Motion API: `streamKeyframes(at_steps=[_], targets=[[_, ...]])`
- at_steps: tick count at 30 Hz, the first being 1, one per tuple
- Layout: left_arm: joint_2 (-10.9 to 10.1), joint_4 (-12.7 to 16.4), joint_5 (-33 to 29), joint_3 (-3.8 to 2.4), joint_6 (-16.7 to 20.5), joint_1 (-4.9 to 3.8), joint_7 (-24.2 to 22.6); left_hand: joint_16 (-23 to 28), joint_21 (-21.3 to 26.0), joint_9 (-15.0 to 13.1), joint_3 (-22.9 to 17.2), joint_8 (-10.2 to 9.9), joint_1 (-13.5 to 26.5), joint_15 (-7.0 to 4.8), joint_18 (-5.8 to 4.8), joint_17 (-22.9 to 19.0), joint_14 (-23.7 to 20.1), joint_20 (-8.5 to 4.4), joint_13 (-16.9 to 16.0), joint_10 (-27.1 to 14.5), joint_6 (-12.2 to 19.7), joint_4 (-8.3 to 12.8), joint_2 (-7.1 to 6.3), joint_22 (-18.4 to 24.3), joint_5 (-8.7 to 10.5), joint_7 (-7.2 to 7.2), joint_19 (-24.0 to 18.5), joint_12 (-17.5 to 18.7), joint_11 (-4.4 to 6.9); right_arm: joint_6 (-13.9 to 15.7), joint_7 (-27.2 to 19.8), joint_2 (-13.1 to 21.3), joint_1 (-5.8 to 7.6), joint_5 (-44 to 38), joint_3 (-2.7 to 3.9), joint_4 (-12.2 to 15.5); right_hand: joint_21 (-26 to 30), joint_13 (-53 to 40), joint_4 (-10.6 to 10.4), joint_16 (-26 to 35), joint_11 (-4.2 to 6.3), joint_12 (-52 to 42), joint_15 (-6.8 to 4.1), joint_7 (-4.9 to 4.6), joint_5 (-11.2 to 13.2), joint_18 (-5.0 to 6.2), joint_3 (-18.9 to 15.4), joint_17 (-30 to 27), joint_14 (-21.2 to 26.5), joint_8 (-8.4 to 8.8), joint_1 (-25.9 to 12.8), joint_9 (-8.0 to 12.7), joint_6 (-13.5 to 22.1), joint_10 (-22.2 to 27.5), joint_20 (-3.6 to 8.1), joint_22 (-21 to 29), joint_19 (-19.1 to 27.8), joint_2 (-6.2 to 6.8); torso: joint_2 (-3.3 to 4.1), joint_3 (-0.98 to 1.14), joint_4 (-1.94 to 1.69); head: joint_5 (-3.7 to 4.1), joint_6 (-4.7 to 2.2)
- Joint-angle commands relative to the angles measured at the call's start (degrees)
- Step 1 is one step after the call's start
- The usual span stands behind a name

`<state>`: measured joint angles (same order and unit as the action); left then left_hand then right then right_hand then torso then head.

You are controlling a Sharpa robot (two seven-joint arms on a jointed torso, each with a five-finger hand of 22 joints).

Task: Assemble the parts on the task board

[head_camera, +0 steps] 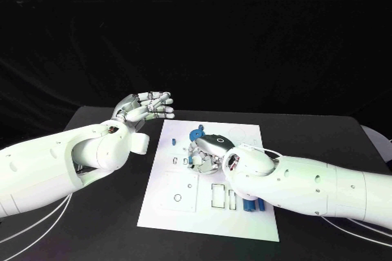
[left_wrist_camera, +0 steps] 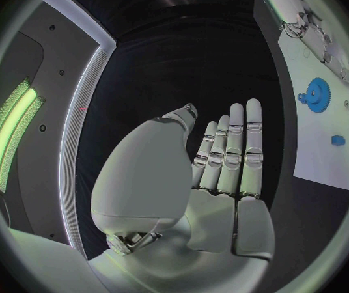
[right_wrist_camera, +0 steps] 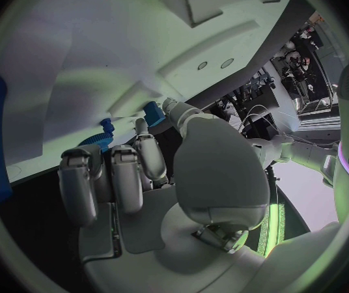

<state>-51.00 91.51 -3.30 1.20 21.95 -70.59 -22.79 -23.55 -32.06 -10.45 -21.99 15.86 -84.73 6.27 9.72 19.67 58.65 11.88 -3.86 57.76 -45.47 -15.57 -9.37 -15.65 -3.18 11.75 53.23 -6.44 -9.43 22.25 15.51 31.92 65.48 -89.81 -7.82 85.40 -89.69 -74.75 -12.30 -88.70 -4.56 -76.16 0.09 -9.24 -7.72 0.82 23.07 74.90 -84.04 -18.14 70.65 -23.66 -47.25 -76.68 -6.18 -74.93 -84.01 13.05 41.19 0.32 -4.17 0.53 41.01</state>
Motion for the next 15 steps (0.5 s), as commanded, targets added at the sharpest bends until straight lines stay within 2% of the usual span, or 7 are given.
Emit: streamKeyframes(at_steps=[1,3,4,6,11,12,15], targets=[[0.0,0.1,0.4,-0.04,-1.1,-0.04,-0.1,0.2,-0.2,0.1,-0.4,-0.2,-0.3,0.09,0.61,0.1,-0.5,-0.08,0.0,0.3,0.3,0.1,-0.14,-0.1,0.20,0.95,-0.5,0.2,-0.18,1.6,-0.3,0.2,-0.04,-1.0,-0.02,0.4,-0.2,0.4,-0.8,0.4,-0.12,0.5,0.44,-0.15,1.3,-0.77,-1.9,10.0,-4.8,0.40,-0.1,0.1,0.6,0.7,-0.47,-14.9,-5.9,0.30,0.01,0.00,0.01,0.03,-0.04],[0.0,0.0,0.8,-0.04,-1.1,-0.04,0.1,0.2,-0.3,0.1,-0.4,-0.3,-0.3,0.10,0.61,0.1,-0.5,-0.07,0.1,0.2,0.4,0.1,-0.16,-0.1,0.20,0.95,-0.5,0.2,-0.19,2.6,-0.6,0.5,-0.05,-1.0,-0.02,0.7,0.0,0.8,-1.9,0.4,-0.38,0.9,0.66,-0.38,2.5,-0.72,-5.0,9.9,-4.8,0.87,0.3,0.4,1.5,1.2,-0.61,-14.8,-5.7,-0.04,-0.01,-0.01,0.00,0.05,-0.05],[0.0,0.0,1.2,-0.04,-1.1,-0.04,0.4,0.2,-0.3,0.1,-0.4,-0.3,-0.2,0.10,0.61,0.1,-0.5,-0.07,0.1,0.2,0.4,0.1,-0.17,-0.1,0.20,0.94,-0.5,0.3,-0.19,3.8,-0.8,0.8,-0.05,-1.0,-0.02,1.1,0.1,1.0,-3.6,0.5,-0.61,1.0,0.83,-0.54,2.5,-0.69,-8.9,9.9,-4.8,1.01,2.0,0.7,1.7,1.5,-0.84,-14.7,-5.7,-1.25,-0.01,0.00,-0.03,0.08,-0.09],[0.0,-0.1,1.9,-0.04,-1.1,-0.04,0.9,0.1,-0.4,0.1,-0.4,-0.3,-0.1,0.07,0.64,0.2,-0.3,-0.08,0.0,0.3,0.4,0.0,-0.22,-0.2,0.21,0.90,-0.5,0.3,-0.17,5.7,-1.4,1.4,-0.05,-1.0,0.00,1.9,0.2,1.2,-4.3,0.5,-0.71,1.1,0.92,-0.62,2.5,-0.67,-11.3,9.9,-4.8,1.14,3.2,0.9,2.0,1.6,-0.90,-14.7,-5.6,-1.52,-0.02,0.03,-0.05,0.08,-0.11],[0.1,-0.7,6.5,-0.03,-1.0,-0.04,4.0,-1.4,-2.2,-0.2,0.0,0.2,1.2,-0.75,0.82,1.5,2.1,-0.61,-0.3,2.7,-0.8,-0.6,-0.52,-1.0,0.21,0.50,0.4,-0.3,0.53,11.4,-4.4,4.1,0.30,0.3,0.32,4.6,0.3,1.1,-4.4,0.5,-0.80,0.9,1.04,-0.87,1.2,-0.63,-13.2,9.8,-4.8,1.41,4.3,1.3,2.5,1.5,-1.03,-14.6,-5.5,-2.22,-0.22,0.11,0.11,-0.03,-0.37],[0.1,-1.1,9.6,-0.03,-0.7,-0.04,7.2,-2.7,-3.2,-0.3,0.3,0.5,2.1,-1.35,0.88,2.4,3.8,-1.04,-0.6,4.8,-1.5,-0.8,-0.69,-1.5,0.20,0.14,1.1,-1.1,1.10,13.4,-6.3,5.5,0.84,3.0,0.49,5.6,1.0,1.2,-4.5,0.7,-0.82,1.0,1.07,-0.89,0.4,-0.40,-13.7,9.3,-4.7,1.43,4.6,1.4,2.5,1.6,-1.06,-14.0,-4.9,-2.30,-0.27,0.09,0.18,-0.08,-0.39],[0.5,-2.1,15.3,-0.03,-2.9,-0.03,14.8,-3.8,-4.4,-0.8,1.7,1.6,6.0,-1.91,0.80,3.6,4.9,-1.60,-1.2,8.2,-3.7,-1.1,-0.72,-2.2,0.24,-0.23,1.6,-2.5,1.76,15.3,-10.6,8.0,2.15,10.9,0.69,6.6,2.2,1.2,-4.4,0.7,-0.51,0.9,0.86,-0.49,-0.6,-0.04,-13.6,9.2,-4.6,0.49,4.9,1.2,0.9,1.6,-0.96,-13.1,-4.1,-3.38,-0.63,0.04,0.39,-0.28,-0.95]])
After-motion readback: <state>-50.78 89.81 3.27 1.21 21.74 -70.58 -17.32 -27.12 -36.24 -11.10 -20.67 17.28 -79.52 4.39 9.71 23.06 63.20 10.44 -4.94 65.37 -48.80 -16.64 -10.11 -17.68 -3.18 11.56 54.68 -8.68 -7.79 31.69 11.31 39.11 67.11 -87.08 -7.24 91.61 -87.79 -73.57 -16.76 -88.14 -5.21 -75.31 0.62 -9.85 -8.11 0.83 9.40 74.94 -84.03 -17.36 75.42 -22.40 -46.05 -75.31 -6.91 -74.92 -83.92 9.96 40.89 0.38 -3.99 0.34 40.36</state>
